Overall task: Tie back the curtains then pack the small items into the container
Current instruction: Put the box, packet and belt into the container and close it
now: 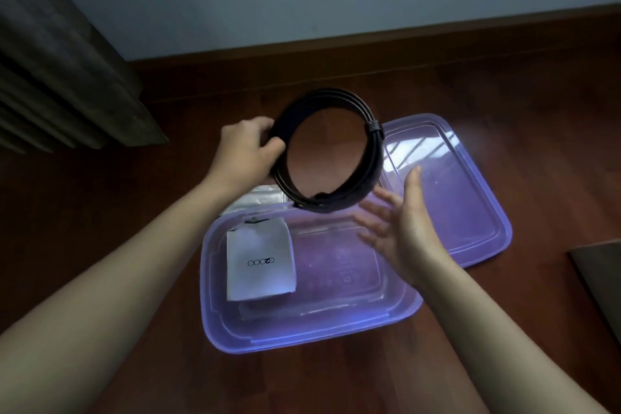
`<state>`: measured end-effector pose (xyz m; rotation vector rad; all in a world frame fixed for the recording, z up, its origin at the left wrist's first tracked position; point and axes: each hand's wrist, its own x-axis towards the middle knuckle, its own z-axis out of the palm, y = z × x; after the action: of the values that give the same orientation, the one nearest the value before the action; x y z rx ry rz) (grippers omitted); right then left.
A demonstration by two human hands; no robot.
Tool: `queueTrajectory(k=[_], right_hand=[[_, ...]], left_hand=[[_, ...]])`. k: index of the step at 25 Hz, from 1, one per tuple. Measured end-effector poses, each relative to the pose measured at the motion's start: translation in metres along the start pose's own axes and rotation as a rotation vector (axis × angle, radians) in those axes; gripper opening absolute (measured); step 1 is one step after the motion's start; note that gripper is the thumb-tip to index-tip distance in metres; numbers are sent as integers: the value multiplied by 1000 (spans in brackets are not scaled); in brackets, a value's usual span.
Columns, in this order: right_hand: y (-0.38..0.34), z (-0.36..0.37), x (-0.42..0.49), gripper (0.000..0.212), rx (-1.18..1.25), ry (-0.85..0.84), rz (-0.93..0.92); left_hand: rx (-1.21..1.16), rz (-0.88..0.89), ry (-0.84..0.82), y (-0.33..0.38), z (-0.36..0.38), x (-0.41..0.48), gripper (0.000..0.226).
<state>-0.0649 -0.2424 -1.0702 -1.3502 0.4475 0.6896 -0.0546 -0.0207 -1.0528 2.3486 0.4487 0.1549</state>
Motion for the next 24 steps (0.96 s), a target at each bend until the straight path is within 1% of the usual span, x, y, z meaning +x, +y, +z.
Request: queueTrajectory(k=[1, 2, 3, 4, 5, 7, 8, 9, 11, 13, 14, 15, 16, 17, 18, 19, 20, 21, 22, 23, 24], right_hand=[[-3, 6, -5, 81, 126, -80, 97], [-2, 10, -9, 89, 238, -124, 125], [-1, 12, -15, 89, 328, -134, 117], [3, 12, -18, 82, 385, -121, 81], [7, 10, -19, 69, 416, -106, 29], [15, 10, -18, 33, 417, -122, -74], [20, 10, -14, 20, 411, -138, -116], [24, 10, -11, 13, 416, -144, -143], [32, 11, -8, 20, 448, -142, -155], [42, 12, -7, 30, 472, -157, -148], [49, 12, -6, 30, 448, -165, -151], [56, 13, -8, 25, 404, -166, -155], [61, 13, -11, 17, 334, -156, -160], [66, 13, -14, 18, 270, -152, -167], [69, 13, -16, 22, 192, -151, -170], [68, 14, -22, 18, 133, -181, -182], [67, 13, -26, 10, 56, -219, -198], [65, 12, -30, 13, -25, -244, -227], [64, 8, -30, 23, -111, -243, -277], [61, 2, -28, 31, -136, -167, -351], [56, -7, -22, 37, -129, 10, -432]], left_hand=[[-4, -32, -22, 4, 8, -7, 23], [-9, -65, -47, 5, 17, -14, 21], [-25, -99, -73, 7, 24, -20, 19], [-54, -138, -104, 8, 30, -25, 17], [-91, -177, -133, 8, 35, -30, 16], [-137, -234, -170, 8, 43, -40, 12], [-121, -254, -188, 7, 47, -45, 12], [-110, -281, -219, 7, 51, -50, 15], [-183, -366, -286, 7, 58, -59, 21], [-400, -508, -345, 10, 57, -66, 26], [-528, -589, -378, 10, 56, -67, 34], [-619, -648, -401, 11, 56, -68, 44], [-656, -670, -422, 11, 56, -70, 53], [-627, -647, -433, 11, 56, -73, 58], [-558, -601, -430, 10, 58, -76, 55], [-497, -562, -419, 8, 60, -80, 48], [-468, -548, -406, 5, 63, -82, 40], [-469, -554, -399, 2, 63, -82, 34], [-484, -558, -397, 0, 62, -81, 31], [-480, -541, -399, -1, 60, -80, 29], [-438, -498, -412, -2, 57, -78, 28]])
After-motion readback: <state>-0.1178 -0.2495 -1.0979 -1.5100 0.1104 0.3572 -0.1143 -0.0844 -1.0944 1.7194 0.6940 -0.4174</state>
